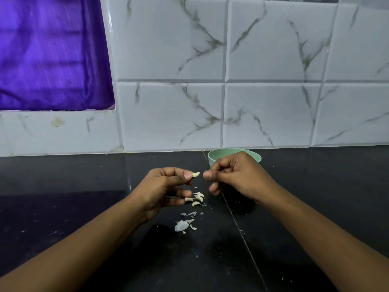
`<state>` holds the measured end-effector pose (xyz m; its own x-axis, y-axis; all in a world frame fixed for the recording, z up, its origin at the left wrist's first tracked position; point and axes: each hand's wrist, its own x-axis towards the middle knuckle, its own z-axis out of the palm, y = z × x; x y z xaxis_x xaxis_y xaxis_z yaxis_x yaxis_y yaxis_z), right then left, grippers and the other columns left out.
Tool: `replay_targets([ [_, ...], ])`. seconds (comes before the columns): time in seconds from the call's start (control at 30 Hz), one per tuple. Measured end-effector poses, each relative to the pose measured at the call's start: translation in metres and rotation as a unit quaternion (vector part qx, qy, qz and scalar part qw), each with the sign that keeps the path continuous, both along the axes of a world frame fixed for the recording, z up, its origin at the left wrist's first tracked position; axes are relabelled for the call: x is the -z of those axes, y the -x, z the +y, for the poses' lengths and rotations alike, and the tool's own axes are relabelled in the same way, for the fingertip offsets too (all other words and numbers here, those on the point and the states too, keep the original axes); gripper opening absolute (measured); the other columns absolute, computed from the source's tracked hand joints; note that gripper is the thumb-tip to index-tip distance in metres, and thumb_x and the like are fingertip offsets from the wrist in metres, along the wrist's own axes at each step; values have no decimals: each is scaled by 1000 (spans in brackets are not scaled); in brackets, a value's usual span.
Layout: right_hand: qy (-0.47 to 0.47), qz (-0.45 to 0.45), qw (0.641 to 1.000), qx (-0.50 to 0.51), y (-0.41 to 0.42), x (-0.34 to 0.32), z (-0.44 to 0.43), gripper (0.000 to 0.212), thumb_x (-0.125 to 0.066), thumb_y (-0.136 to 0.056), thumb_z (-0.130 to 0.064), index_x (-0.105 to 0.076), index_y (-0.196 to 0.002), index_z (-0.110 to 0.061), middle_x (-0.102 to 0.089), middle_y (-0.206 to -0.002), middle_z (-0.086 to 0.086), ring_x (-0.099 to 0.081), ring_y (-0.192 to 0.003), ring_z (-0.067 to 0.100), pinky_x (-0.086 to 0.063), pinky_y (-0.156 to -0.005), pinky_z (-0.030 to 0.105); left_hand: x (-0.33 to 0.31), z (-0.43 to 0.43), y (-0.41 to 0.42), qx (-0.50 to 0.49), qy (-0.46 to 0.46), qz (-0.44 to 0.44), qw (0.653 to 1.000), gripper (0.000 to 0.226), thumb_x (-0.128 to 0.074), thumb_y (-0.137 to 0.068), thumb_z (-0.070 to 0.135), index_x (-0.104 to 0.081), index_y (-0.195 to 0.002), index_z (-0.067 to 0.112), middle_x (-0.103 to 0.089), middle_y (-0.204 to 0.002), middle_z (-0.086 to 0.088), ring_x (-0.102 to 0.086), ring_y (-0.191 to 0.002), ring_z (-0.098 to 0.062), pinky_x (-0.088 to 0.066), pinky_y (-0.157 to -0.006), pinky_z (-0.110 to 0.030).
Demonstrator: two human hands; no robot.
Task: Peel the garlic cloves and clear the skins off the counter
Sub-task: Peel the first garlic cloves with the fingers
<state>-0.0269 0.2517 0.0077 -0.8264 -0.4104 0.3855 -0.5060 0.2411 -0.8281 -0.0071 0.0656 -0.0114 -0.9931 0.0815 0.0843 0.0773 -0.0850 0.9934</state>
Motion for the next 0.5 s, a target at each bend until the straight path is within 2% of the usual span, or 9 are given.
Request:
replay_targets([
  [0.1,-37,20,999,20,4,2,-1,8,-62,-90,-14,-68,-91,-9,-71,-71,-1,-68,-63,10,-53,-59,20,0,0,-1,1,4,3,1000,4,-65,-83,11,-69,-83,11,-66,-66,5,-62,-48,-10,-48,-42,-19],
  [0.13,-44,28,998,23,4,3,-2,7,-62,-90,-13,-67,-94,-15,-70,-77,-4,-69,-68,11,-54,-59,22,0,0,-1,1,4,3,1000,4,-65,-83,11,-69,-83,11,-67,-66,4,-62,-48,-10,-48,-42,-19],
  [0.2,-33,39,999,19,4,6,-5,19,-72,-82,-12,-65,-96,-23,-69,-83,-4,-69,-71,15,-54,-58,23,1,1,-1,5,9,2,1000,5,-65,-84,11,-69,-83,11,-67,-67,3,-62,-48,-10,-49,-43,-19],
  [0.27,-21,66,997,20,2,11,-9,27,-81,-71,-13,-67,-92,-22,-68,-81,-3,-66,-67,14,-52,-58,21,2,2,-1,14,18,2,1000,5,-64,-84,12,-69,-83,11,-68,-66,1,-62,-49,-9,-49,-45,-19],
  [0.37,-10,111,993,30,4,16,-13,17,-82,-68,-18,-70,-79,-18,-70,-72,-1,-68,-65,16,-56,-63,26,4,5,-1,21,23,-1,1000,8,-64,-84,11,-68,-77,12,-67,-62,-1,-63,-50,-9,-50,-46,-18],
  [0.43,1,103,994,25,5,17,-13,11,-80,-71,-18,-71,-76,-14,-72,-73,5,-71,-69,22,-58,-64,29,5,6,-2,25,20,-5,999,9,-67,-79,13,-70,-71,13,-67,-62,-2,-63,-50,-8,-50,-46,-18],
  [0.5,17,68,998,7,5,16,-13,8,-78,-74,-13,-71,-76,-8,-73,-75,11,-71,-70,20,-55,-61,23,4,6,-2,32,15,-12,999,7,-70,-71,16,-72,-65,14,-67,-64,-3,-63,-50,-8,-51,-47,-18],
])
